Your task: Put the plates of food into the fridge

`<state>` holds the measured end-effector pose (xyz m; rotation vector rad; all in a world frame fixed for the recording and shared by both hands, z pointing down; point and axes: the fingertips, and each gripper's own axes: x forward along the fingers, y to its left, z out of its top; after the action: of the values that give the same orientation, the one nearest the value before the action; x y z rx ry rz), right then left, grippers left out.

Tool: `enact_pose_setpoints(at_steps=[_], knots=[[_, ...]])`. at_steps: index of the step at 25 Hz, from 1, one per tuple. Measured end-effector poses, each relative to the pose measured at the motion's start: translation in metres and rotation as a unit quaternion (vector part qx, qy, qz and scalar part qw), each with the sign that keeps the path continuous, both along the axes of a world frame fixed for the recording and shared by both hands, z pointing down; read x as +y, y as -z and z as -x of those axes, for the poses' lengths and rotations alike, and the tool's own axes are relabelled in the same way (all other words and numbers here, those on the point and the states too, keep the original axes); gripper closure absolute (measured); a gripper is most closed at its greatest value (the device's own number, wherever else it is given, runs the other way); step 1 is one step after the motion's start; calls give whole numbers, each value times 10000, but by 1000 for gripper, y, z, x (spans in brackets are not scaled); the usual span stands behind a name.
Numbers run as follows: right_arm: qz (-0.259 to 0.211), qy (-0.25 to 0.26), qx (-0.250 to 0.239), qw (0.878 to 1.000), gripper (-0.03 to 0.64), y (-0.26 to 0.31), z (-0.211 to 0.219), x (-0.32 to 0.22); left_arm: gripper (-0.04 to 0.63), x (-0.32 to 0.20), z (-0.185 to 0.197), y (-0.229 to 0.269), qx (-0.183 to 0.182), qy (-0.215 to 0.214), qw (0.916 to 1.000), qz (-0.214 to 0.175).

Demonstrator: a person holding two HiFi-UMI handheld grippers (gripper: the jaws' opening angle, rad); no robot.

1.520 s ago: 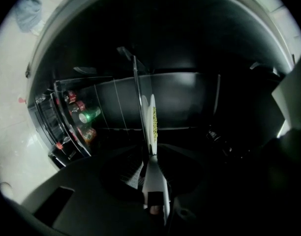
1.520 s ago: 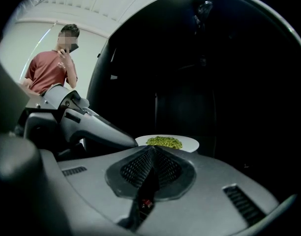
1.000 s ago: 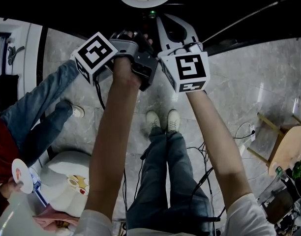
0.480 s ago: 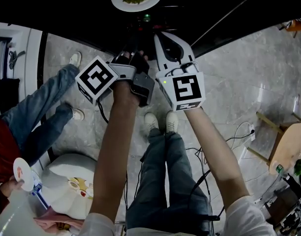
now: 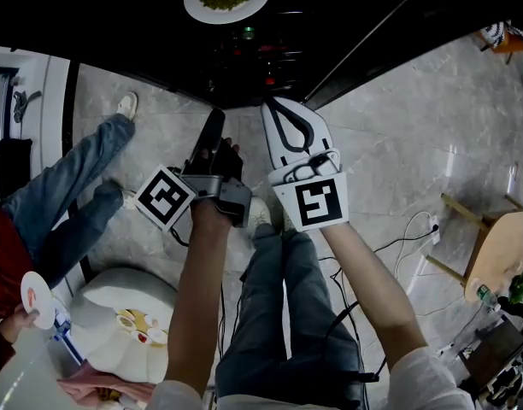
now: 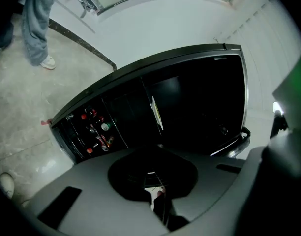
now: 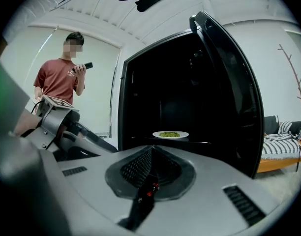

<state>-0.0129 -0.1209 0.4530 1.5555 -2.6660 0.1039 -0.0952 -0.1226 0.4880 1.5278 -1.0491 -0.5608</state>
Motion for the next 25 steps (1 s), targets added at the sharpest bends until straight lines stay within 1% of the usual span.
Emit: enact_pose_setpoints(at_steps=[2, 4, 13, 16, 19, 25], knots=[[-27, -59, -52, 10000, 608, 3, -4, 5, 591, 9, 4, 3, 53, 131, 9998, -114], [-71, -95, -33, 9999, 609, 6, -8, 11, 591, 19, 6, 7, 13, 219, 9996, -199], [35, -243, -126, 9996, 609, 15, -16, 41, 591, 46, 10, 18, -169, 242, 9989, -369], [112, -261, -77, 9996, 609, 15, -19, 52, 591, 54, 9, 20, -205, 209, 9989, -353], [193, -339, -95, 9992, 609, 14, -25, 59, 591, 61, 11, 18, -259, 261, 9988, -310], [355, -478, -111, 9982, 607, 15, -38, 81, 591, 87, 17, 10, -481, 261, 9985, -61]])
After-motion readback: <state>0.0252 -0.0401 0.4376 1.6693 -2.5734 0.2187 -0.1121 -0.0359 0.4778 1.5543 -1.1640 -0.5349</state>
